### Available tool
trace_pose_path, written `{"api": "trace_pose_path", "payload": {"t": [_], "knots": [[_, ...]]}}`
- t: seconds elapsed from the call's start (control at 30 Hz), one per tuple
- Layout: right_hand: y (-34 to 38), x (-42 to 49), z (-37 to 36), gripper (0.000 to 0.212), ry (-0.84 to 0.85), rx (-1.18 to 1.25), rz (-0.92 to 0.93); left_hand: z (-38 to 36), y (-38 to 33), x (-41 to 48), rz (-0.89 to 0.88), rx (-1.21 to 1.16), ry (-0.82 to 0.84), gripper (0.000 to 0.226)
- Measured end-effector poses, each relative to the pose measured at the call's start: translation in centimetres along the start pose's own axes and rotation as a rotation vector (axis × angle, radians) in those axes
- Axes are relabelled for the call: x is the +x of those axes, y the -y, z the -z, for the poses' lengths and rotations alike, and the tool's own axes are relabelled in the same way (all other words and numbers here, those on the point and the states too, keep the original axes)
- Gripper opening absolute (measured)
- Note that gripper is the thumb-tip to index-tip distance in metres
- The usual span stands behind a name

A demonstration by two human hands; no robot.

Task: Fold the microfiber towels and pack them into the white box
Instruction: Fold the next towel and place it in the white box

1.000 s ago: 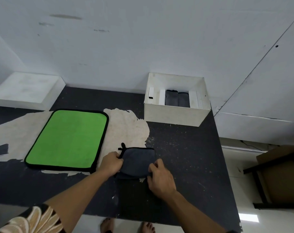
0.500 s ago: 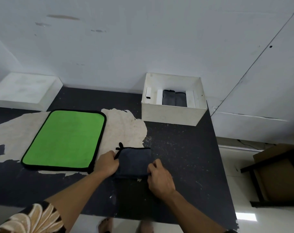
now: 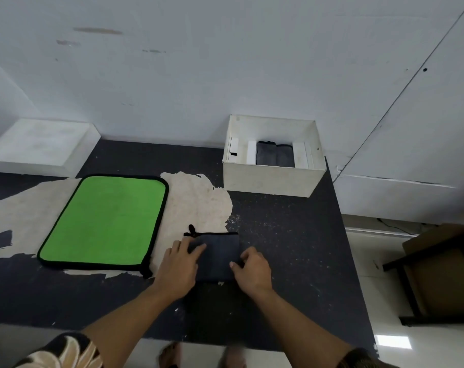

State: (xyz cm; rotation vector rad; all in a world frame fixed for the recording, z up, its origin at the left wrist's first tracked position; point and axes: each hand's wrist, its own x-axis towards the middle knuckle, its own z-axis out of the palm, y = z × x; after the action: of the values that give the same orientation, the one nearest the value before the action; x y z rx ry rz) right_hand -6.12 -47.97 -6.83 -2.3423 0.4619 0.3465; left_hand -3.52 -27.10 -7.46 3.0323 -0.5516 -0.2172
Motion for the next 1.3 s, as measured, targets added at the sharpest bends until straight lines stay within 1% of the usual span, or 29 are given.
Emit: {"api": "trace_pose_path", "payload": {"t": [0.07, 0.13, 0.17, 0.2, 0.27, 0.3, 0.33, 0.43, 0.57, 0.67, 0.73, 0.83, 0.9, 0.97, 1.03, 1.1, 1.17, 1.23, 1.3], "knots": [[0.5, 0.8, -0.2, 0.039, 0.043, 0.116, -0.110, -0.9, 0.0, -0.5, -0.024, 0.094, 0.111, 0.064], [1.0, 1.4, -0.3, 0.047, 0.104, 0.161, -0.183, -1.6, 0.1, -0.9, 0.013, 0.109, 0.174, 0.067], [1.2, 1.6, -0.4, 0.046, 0.143, 0.148, -0.197, -1.7, 0.1, -1.0, 0.033, 0.113, 0.189, 0.068], [1.3, 1.7, -0.4, 0.040, 0.179, 0.131, -0.206, -1.7, 0.0, -1.0, 0.049, 0.117, 0.197, 0.068], [1.4, 1.7, -0.2, 0.022, 0.205, 0.125, -0.223, -1.5, -0.1, -0.9, 0.070, 0.116, 0.192, 0.070], [1.3, 1.7, -0.1, 0.014, 0.204, 0.137, -0.237, -1.3, -0.1, -0.8, 0.075, 0.116, 0.189, 0.071], [1.1, 1.7, 0.1, 0.012, 0.197, 0.155, -0.254, -1.2, -0.1, -0.7, 0.072, 0.115, 0.189, 0.072], [0.6, 1.5, 0.8, 0.016, 0.164, 0.187, -0.289, -1.1, 0.1, -0.7, 0.048, 0.118, 0.211, 0.076], [0.3, 1.2, 1.1, 0.015, 0.156, 0.238, -0.321, -0.9, -0.4, -0.4, 0.020, 0.131, 0.218, 0.079], [0.6, 1.0, 1.1, 0.024, 0.161, 0.286, -0.353, -0.9, -0.4, -0.2, -0.092, 0.150, 0.188, 0.076], [0.7, 0.9, 1.0, 0.026, 0.156, 0.281, -0.343, -1.1, -0.3, -0.1, -0.168, 0.179, 0.225, 0.071], [0.6, 0.9, 0.7, 0.031, 0.134, 0.223, -0.308, -1.1, -0.2, 0.2, -0.165, 0.188, 0.281, 0.072], [0.6, 1.1, 0.5, 0.029, 0.135, 0.196, -0.293, -1.0, -0.2, 0.4, -0.144, 0.184, 0.291, 0.075], [0.6, 1.4, 0.5, 0.022, 0.140, 0.167, -0.287, -0.9, -0.1, 0.5, -0.128, 0.174, 0.290, 0.077], [0.6, 1.5, 0.5, 0.021, 0.142, 0.135, -0.276, -0.8, 0.1, 0.6, -0.131, 0.168, 0.287, 0.079], [0.6, 1.5, 0.5, 0.023, 0.131, 0.115, -0.263, -0.9, 0.3, 0.6, -0.135, 0.166, 0.288, 0.080], [0.7, 1.3, 0.5, 0.030, 0.115, 0.102, -0.251, -0.9, 0.2, 0.7, -0.141, 0.149, 0.270, 0.080], [0.8, 1.2, 0.5, 0.039, 0.097, 0.084, -0.236, -0.5, -0.1, 0.6, -0.140, 0.099, 0.177, 0.077], [1.0, 1.1, 0.5, 0.040, 0.074, 0.074, -0.224, 0.0, -0.5, 0.5, -0.137, 0.022, 0.026, 0.063]]}}
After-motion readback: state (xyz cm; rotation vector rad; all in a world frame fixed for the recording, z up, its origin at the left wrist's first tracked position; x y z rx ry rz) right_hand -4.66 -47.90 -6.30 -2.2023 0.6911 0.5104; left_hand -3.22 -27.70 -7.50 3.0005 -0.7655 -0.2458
